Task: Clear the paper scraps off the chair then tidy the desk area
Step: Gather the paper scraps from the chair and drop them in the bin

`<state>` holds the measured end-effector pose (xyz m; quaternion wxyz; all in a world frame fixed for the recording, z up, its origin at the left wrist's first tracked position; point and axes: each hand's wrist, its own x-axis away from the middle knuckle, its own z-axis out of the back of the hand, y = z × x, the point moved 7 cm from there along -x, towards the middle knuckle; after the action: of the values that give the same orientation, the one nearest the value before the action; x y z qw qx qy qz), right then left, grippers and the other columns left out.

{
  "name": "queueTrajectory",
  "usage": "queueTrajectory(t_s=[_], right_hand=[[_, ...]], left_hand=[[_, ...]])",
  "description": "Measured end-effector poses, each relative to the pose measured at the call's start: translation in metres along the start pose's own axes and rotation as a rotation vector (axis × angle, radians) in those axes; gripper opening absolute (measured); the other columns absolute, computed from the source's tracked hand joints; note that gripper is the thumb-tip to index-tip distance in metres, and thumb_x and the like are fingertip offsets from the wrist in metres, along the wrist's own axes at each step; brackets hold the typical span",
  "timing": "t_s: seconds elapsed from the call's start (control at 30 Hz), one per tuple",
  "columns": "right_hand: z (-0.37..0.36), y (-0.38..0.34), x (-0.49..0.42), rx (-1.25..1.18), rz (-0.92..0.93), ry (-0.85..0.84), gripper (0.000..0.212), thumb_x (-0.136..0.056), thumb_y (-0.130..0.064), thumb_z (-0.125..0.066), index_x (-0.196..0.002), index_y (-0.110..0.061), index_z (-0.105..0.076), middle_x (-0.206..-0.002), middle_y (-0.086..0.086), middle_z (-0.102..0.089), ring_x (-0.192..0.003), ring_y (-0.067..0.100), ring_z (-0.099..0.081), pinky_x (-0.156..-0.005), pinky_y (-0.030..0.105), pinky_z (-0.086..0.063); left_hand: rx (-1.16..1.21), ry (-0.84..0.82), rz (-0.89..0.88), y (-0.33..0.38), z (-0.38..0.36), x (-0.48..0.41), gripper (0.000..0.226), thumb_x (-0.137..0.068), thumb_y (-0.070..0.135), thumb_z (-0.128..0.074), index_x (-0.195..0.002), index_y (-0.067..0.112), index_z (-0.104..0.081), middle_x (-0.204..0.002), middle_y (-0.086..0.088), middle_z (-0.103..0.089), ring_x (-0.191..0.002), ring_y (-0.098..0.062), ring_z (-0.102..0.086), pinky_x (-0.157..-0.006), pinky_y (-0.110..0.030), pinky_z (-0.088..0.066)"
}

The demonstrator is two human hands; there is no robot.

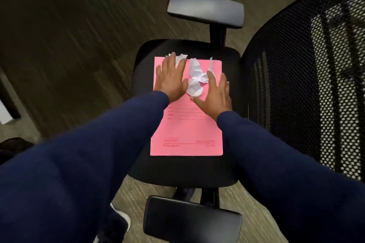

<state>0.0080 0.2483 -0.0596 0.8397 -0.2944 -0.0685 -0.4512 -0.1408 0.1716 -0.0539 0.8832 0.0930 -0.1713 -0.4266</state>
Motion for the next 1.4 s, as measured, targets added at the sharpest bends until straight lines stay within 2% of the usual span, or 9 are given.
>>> queueTrajectory(t_s=[0.1,0.3,0.5,0.6,0.73,0.87,1.03,1.13,1.4], right_hand=[[-0.006,0.003,-0.022,0.035,0.012,-0.047,0.113,-0.071,-0.058,-0.081,-0.156,-0.042,-0.007,-0.166,0.011,0.009,-0.152,0.046,0.001,-0.107,0.058,-0.037],[-0.019,0.000,-0.046,0.132,0.017,-0.126,0.115,-0.070,-0.063,-0.079,-0.156,-0.044,-0.006,-0.166,0.014,0.006,-0.148,0.054,-0.001,-0.102,0.059,-0.042],[-0.024,-0.003,-0.041,0.237,0.034,-0.052,0.081,-0.088,-0.055,-0.064,-0.155,-0.027,-0.027,-0.164,0.015,-0.013,-0.147,0.039,-0.019,-0.107,0.048,-0.041],[-0.022,-0.008,-0.033,0.259,0.107,0.022,0.055,-0.096,-0.043,-0.058,-0.143,-0.018,-0.045,-0.150,0.013,-0.034,-0.130,0.033,-0.038,-0.093,0.043,-0.048],[-0.019,-0.007,-0.026,0.243,0.131,0.052,0.037,-0.098,-0.031,-0.056,-0.130,-0.012,-0.053,-0.131,0.012,-0.047,-0.116,0.033,-0.046,-0.079,0.044,-0.046],[-0.021,-0.001,-0.021,0.149,0.116,0.048,0.027,-0.099,-0.025,-0.056,-0.118,-0.007,-0.059,-0.121,0.012,-0.052,-0.108,0.033,-0.050,-0.079,0.046,-0.049],[-0.023,0.011,-0.012,-0.081,-0.005,0.043,0.028,-0.098,-0.021,-0.057,-0.121,-0.008,-0.060,-0.120,0.012,-0.057,-0.104,0.032,-0.057,-0.084,0.039,-0.048],[-0.023,0.020,-0.005,-0.240,-0.096,0.066,0.019,-0.096,-0.019,-0.059,-0.110,-0.008,-0.062,-0.114,0.010,-0.060,-0.096,0.027,-0.058,-0.078,0.031,-0.043],[-0.022,0.011,0.009,-0.418,-0.249,0.141,0.014,-0.095,-0.025,-0.060,-0.096,-0.011,-0.059,-0.099,0.007,-0.065,-0.081,0.021,-0.061,-0.065,0.027,-0.049]], left_hand=[[-0.011,-0.054,-0.015,0.003,-0.010,-0.021,0.071,-0.096,0.037,-0.049,-0.158,0.035,-0.014,-0.167,-0.015,0.002,-0.153,-0.040,0.003,-0.118,-0.064,-0.008],[-0.133,-0.196,-0.132,0.015,-0.037,-0.043,0.057,-0.102,0.050,-0.036,-0.155,0.049,-0.014,-0.167,-0.009,0.013,-0.151,-0.044,0.012,-0.114,-0.072,-0.005],[-0.107,-0.137,-0.142,0.018,-0.037,-0.047,0.038,-0.102,0.035,-0.046,-0.139,0.028,-0.054,-0.166,-0.014,-0.011,-0.151,-0.045,-0.007,-0.116,-0.058,-0.023],[-0.084,-0.075,-0.163,0.020,-0.034,-0.040,0.029,-0.096,0.022,-0.056,-0.124,0.014,-0.062,-0.159,-0.019,-0.028,-0.146,-0.043,-0.024,-0.108,-0.053,-0.038],[-0.115,0.002,-0.224,0.025,-0.033,-0.028,0.029,-0.093,0.013,-0.059,-0.120,0.004,-0.061,-0.129,-0.016,-0.052,-0.116,-0.034,-0.048,-0.088,-0.041,-0.045],[-0.057,0.028,-0.240,0.022,-0.036,-0.014,0.033,-0.091,0.002,-0.060,-0.124,0.004,-0.059,-0.119,-0.016,-0.054,-0.104,-0.033,-0.049,-0.080,-0.039,-0.043],[0.139,0.025,-0.117,0.002,-0.037,0.002,0.029,-0.086,-0.009,-0.050,-0.107,0.011,-0.057,-0.111,-0.009,-0.052,-0.096,-0.027,-0.043,-0.074,-0.037,-0.042],[0.246,0.019,-0.061,-0.008,-0.035,0.013,0.028,-0.088,-0.007,-0.045,-0.105,0.012,-0.055,-0.109,-0.008,-0.051,-0.098,-0.028,-0.043,-0.076,-0.040,-0.043],[0.437,0.078,0.075,-0.030,-0.018,0.036,0.022,-0.094,0.005,-0.047,-0.111,0.015,-0.058,-0.115,-0.008,-0.052,-0.096,-0.026,-0.051,-0.075,-0.035,-0.048]])
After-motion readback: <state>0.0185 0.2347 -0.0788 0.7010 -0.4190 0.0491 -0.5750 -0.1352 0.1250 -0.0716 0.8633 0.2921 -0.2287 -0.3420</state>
